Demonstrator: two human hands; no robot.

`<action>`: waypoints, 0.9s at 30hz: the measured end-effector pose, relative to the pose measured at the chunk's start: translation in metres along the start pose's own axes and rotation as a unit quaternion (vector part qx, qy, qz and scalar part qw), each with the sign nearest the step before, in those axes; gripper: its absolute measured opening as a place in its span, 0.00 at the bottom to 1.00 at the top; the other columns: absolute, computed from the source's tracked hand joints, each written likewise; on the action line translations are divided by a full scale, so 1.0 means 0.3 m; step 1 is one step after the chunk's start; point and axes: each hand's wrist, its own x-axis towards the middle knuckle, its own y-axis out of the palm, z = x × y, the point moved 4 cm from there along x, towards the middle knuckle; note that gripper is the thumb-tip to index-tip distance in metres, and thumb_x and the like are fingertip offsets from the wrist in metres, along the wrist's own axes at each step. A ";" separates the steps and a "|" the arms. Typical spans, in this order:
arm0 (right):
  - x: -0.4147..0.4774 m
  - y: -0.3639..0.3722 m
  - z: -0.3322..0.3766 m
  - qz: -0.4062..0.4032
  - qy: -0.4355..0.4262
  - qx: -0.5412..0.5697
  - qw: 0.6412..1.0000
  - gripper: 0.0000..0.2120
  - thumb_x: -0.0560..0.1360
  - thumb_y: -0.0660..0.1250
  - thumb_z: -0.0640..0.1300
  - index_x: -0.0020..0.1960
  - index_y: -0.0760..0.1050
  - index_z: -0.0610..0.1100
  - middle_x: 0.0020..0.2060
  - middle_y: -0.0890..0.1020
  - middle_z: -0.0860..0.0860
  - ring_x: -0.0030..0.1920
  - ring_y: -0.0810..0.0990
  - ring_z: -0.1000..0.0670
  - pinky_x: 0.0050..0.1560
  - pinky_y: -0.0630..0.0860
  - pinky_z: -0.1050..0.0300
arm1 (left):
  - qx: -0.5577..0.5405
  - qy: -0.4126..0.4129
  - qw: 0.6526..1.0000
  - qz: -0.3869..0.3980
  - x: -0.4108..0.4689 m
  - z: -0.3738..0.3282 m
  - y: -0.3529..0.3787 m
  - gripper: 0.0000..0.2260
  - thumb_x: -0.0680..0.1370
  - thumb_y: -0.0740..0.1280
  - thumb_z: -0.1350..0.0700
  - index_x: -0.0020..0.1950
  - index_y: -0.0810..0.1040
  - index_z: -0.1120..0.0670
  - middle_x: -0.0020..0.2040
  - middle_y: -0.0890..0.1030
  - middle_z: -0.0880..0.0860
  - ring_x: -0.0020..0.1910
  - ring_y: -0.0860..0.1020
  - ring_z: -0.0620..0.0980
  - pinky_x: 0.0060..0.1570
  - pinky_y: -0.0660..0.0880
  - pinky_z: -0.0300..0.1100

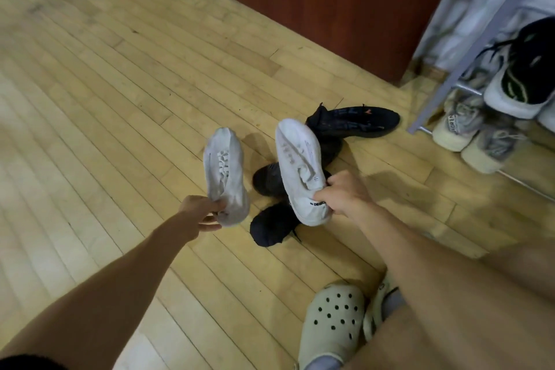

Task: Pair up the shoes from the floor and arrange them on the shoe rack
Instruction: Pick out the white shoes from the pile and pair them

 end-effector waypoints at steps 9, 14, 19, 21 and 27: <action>-0.329 -0.273 0.178 -0.102 -0.045 0.043 0.993 0.12 0.64 0.77 0.45 0.43 0.83 0.39 0.40 0.85 0.44 0.39 0.85 0.45 0.41 0.84 0.48 | -0.081 0.151 0.979 0.113 -0.417 -0.327 0.074 0.11 0.69 0.74 0.62 0.48 0.79 0.64 0.45 0.82 0.58 0.43 0.82 0.57 0.37 0.83 0.49; -0.534 -0.488 0.120 -0.195 -0.039 0.108 0.974 0.11 0.64 0.78 0.45 0.33 0.78 0.41 0.29 0.81 0.48 0.28 0.82 0.49 0.27 0.79 0.58 | -0.056 0.229 0.954 0.186 -0.667 -0.485 0.234 0.12 0.69 0.75 0.60 0.49 0.80 0.64 0.46 0.83 0.57 0.41 0.83 0.56 0.40 0.83 0.50; -0.721 -0.692 -0.030 -0.263 -0.028 0.169 0.949 0.15 0.64 0.78 0.43 0.28 0.73 0.42 0.23 0.76 0.48 0.24 0.77 0.48 0.25 0.73 0.60 | -0.016 0.267 0.931 0.247 -0.911 -0.577 0.415 0.14 0.67 0.77 0.58 0.49 0.80 0.62 0.45 0.84 0.58 0.42 0.83 0.54 0.30 0.80 0.43; -0.771 -0.770 -0.098 -0.281 -0.028 0.193 0.940 0.13 0.65 0.77 0.40 0.29 0.74 0.40 0.24 0.75 0.46 0.24 0.75 0.48 0.26 0.73 0.59 | -0.002 0.279 0.923 0.265 -0.983 -0.601 0.500 0.14 0.67 0.77 0.58 0.48 0.80 0.62 0.44 0.85 0.57 0.40 0.83 0.54 0.30 0.80 0.42; -0.835 -0.985 -0.271 -0.331 -0.011 0.249 0.910 0.07 0.66 0.76 0.36 0.35 0.79 0.35 0.32 0.81 0.40 0.27 0.80 0.47 0.29 0.81 0.53 | 0.021 0.287 0.910 0.299 -1.112 -0.671 0.770 0.13 0.65 0.79 0.61 0.46 0.82 0.63 0.43 0.85 0.59 0.40 0.84 0.57 0.31 0.81 0.46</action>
